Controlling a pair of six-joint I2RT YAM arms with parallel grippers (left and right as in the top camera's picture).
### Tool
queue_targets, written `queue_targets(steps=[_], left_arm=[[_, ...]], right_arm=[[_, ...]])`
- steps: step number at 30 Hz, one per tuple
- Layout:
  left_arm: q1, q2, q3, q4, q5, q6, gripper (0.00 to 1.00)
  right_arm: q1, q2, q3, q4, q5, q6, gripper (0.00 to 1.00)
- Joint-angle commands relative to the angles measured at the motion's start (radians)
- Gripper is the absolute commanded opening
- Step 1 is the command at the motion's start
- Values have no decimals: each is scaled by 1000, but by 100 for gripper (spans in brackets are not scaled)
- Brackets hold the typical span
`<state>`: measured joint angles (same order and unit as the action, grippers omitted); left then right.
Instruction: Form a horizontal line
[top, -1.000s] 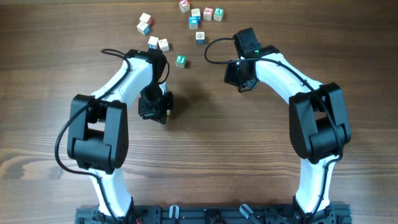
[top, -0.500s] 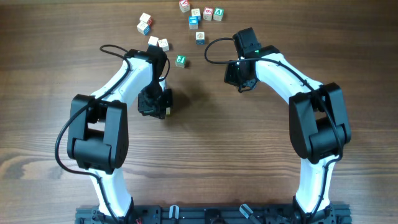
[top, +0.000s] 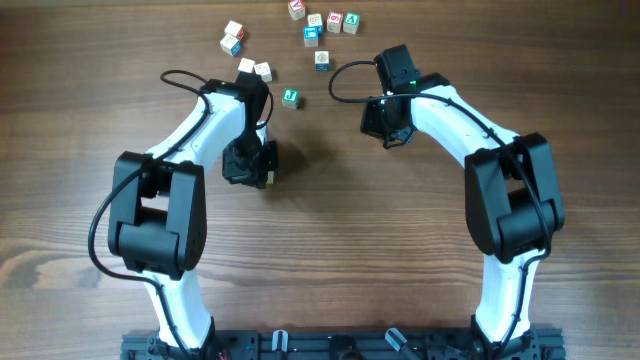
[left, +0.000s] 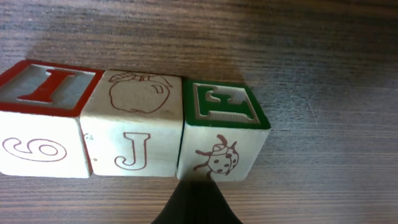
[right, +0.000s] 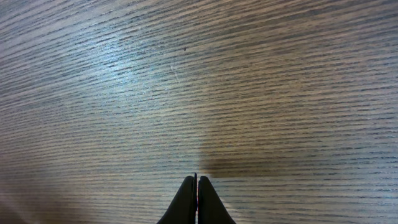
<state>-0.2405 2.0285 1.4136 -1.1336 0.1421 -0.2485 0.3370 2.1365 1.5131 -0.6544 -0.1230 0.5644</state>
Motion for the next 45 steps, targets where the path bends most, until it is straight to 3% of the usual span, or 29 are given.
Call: queue_targets(steps=[1, 14, 23, 26, 35, 45], left_arm=[[-5, -27, 11, 5, -13, 10, 4], [-5, -27, 11, 0, -13, 10, 4], [-5, -27, 11, -93, -11, 7, 4], [-5, -27, 11, -97, 50, 6, 4], [-5, -27, 11, 47, 306, 10, 4], [-5, -27, 11, 197, 305, 10, 4]], right_arm=[[3, -31, 3, -3, -3, 11, 5], [2, -31, 3, -3, -3, 11, 4], [2, -31, 3, -4, -3, 11, 4], [2, -32, 3, -4, -3, 11, 5], [2, -32, 3, -4, -3, 11, 5], [2, -32, 3, -4, -3, 11, 5]])
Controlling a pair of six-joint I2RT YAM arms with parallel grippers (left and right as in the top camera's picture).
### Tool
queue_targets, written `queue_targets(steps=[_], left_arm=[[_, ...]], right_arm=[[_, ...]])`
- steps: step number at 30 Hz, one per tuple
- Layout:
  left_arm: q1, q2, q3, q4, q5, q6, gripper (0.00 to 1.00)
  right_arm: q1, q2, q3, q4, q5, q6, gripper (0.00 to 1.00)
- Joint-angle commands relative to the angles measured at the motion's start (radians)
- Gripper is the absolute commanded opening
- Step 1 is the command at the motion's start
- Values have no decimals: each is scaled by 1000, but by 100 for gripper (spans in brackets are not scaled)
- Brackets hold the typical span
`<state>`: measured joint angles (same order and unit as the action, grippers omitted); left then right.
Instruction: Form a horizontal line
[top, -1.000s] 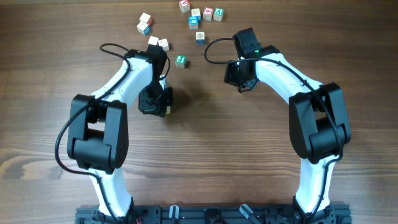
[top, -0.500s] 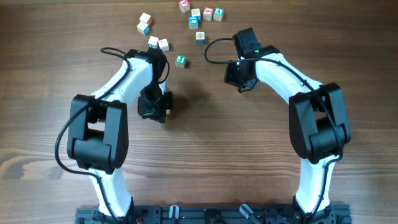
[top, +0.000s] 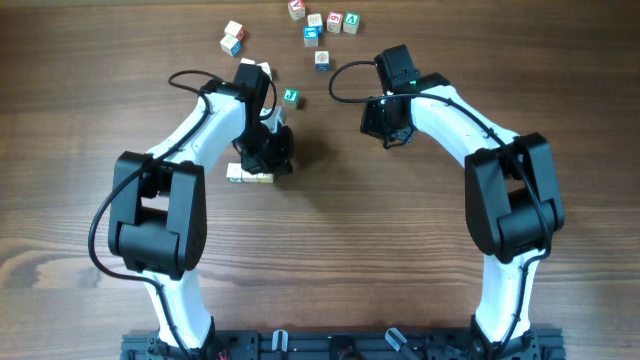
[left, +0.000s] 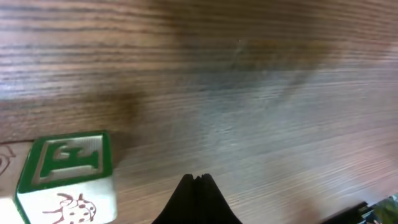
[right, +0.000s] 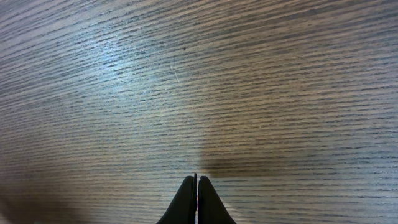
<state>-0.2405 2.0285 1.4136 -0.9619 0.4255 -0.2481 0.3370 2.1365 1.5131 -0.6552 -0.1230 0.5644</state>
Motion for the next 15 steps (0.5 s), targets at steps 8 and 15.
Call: queue_targets(steps=[8, 15], left_arm=[[-5, -19, 10, 1, -95, 10, 4], [-5, -16, 10, -8, -143, 9, 4]], right_arm=[[2, -32, 3, -4, -2, 11, 5], [2, -31, 3, -4, -2, 11, 4]])
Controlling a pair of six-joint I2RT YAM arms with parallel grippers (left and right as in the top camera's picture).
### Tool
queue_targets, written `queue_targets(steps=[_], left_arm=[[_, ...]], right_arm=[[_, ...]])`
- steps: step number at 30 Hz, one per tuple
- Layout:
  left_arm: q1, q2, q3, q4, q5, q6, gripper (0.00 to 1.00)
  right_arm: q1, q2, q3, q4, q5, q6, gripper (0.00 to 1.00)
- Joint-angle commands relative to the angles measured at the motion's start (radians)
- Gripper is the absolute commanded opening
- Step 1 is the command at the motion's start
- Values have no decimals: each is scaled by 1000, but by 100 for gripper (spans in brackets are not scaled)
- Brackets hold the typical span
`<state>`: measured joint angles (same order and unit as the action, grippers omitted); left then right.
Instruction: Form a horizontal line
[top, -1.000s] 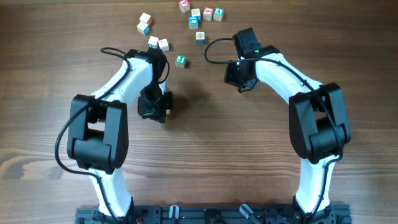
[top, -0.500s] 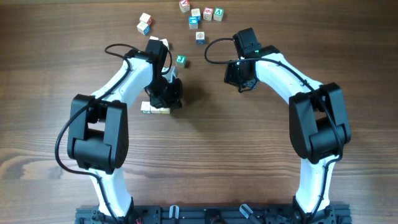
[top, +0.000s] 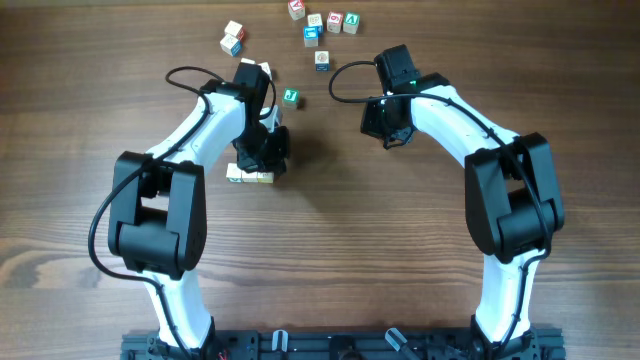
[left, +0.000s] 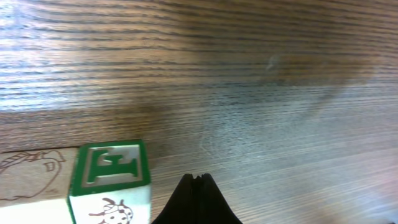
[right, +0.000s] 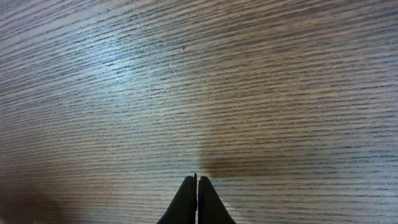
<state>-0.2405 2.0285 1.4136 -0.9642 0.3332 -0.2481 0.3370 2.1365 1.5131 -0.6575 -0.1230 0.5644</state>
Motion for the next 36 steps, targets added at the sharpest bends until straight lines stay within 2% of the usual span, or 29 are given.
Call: queue_targets(steps=[1, 25, 36], left_arm=[[-5, -16, 10, -10, -69, 9, 4], [-5, -16, 10, -38, -126, 9, 4], [-5, -17, 45, 30, 77, 9, 4]], right_arm=[[2, -32, 3, -2, -2, 11, 4], [2, -32, 3, -2, -2, 11, 4], [2, -31, 3, -1, -3, 11, 5]])
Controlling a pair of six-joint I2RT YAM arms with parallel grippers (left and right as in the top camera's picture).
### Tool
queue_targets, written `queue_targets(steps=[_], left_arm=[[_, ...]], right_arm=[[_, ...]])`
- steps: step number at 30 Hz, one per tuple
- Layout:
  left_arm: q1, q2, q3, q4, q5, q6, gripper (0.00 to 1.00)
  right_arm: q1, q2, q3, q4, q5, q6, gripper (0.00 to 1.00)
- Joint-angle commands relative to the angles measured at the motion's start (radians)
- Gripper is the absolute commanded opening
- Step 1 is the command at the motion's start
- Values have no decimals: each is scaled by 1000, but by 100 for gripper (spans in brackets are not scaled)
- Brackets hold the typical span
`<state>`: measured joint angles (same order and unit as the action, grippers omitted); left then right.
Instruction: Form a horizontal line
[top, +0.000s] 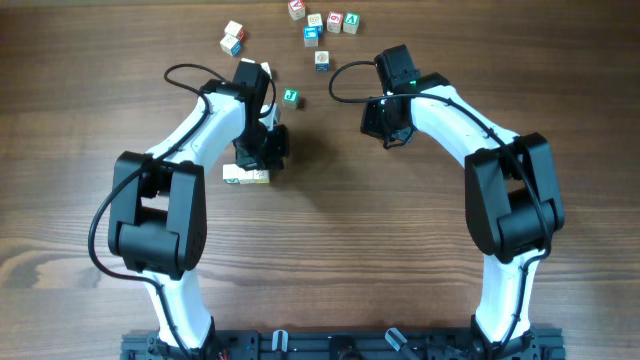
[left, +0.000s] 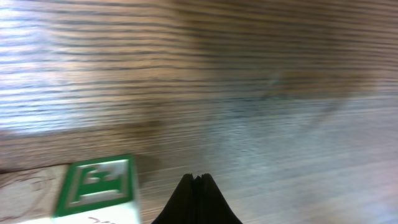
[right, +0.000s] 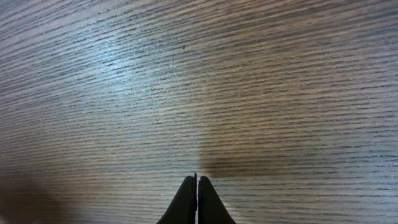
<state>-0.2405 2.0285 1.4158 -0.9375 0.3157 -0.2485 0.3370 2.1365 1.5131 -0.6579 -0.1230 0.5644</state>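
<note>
A short row of lettered blocks (top: 246, 176) lies on the wood just below my left gripper (top: 262, 156). Its end block, white with a green-framed top (left: 98, 182), shows at the lower left of the blurred left wrist view. There the left gripper (left: 197, 180) is shut and empty, just right of that block and apart from it. My right gripper (top: 386, 127) hangs shut over bare wood, and in its wrist view (right: 196, 180) nothing is between or near the fingers.
Several loose blocks lie scattered at the far edge: a pair at the left (top: 232, 40), a green one (top: 290, 97), a blue one (top: 321, 60) and a cluster at the top middle (top: 322, 20). Both arms' cables loop above the table.
The left gripper has shifted slightly; the green-topped block now sits a little lower and farther left in its blurred wrist view. The right arm has not moved.
At first my left gripper was shut right against a row of three blocks, at the green-topped one. Then it stood off to the right of the row's green end, and it has stayed close beside that end since. The right gripper stayed shut over bare wood throughout.
</note>
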Motion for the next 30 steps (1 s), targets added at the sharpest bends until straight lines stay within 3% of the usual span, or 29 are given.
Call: queue_targets(steps=[1, 8, 17, 30], left_arm=[[-5, -18, 54, 2, 100, 9, 4], [21, -55, 140, -36, 67, -31, 4], [150, -108, 153, -207, -333, -206, 4], [309, -106, 153, -233, -336, -209, 4]], right_arm=[[2, -32, 3, 0, -3, 11, 5], [2, -32, 3, -2, -4, 12, 4], [33, -31, -21, -39, -194, 10, 4], [235, -31, -37, 82, -338, -52, 4]])
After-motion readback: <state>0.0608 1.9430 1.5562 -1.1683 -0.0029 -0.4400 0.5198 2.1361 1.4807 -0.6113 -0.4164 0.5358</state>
